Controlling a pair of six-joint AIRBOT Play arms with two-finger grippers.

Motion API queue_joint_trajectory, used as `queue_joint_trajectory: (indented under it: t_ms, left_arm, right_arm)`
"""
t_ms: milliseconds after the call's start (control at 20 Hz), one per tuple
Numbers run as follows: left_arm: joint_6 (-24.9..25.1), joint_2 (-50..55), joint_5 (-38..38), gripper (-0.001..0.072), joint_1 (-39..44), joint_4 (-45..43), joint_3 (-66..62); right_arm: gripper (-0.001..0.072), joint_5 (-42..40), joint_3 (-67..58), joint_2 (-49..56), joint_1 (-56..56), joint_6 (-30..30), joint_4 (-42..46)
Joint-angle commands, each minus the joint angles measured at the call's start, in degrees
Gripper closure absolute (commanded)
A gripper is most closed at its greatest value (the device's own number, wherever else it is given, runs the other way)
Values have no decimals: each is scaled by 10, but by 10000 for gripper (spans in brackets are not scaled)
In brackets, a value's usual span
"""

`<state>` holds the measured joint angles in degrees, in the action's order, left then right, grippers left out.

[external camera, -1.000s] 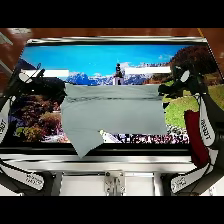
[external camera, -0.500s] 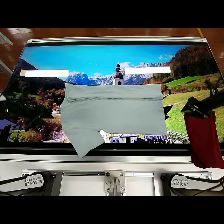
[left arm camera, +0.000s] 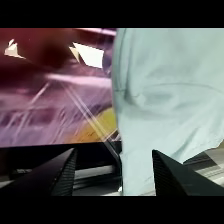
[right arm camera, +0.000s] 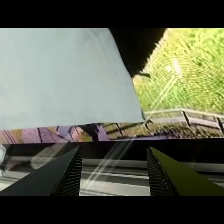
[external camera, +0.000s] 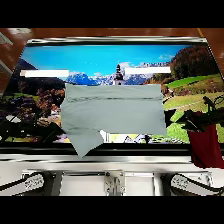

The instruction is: Fold the shirts.

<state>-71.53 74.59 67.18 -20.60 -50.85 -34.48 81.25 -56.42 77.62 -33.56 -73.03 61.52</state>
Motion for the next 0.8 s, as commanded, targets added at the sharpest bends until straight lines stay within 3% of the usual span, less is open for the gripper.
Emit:
queue_joint_trajectory:
  t_ms: [0, 200, 250, 350, 450, 750]
  left_arm:
    - [4, 16, -27, 198, 39, 32, 13]
    - [4, 44, -27, 199, 61, 57, 13]
    - [4, 49, -31, 254, 65, 68, 13]
    - [4, 51, -49, 518, 70, 85, 13]
    - [4, 50, -52, 679, 69, 96, 13]
    - [19, 43, -39, 676, 69, 95, 13]
  right_arm:
    - [174, -17, 11, -3, -2, 1, -4]
    - [174, -23, 11, -3, -2, -2, -3]
    - [174, -26, 11, -3, -2, -7, 0]
    - [173, -35, 17, -3, -2, -17, 5]
    - [85, -38, 44, -3, -2, -13, 4]
    - [85, -90, 130, 18, 12, 5, -52]
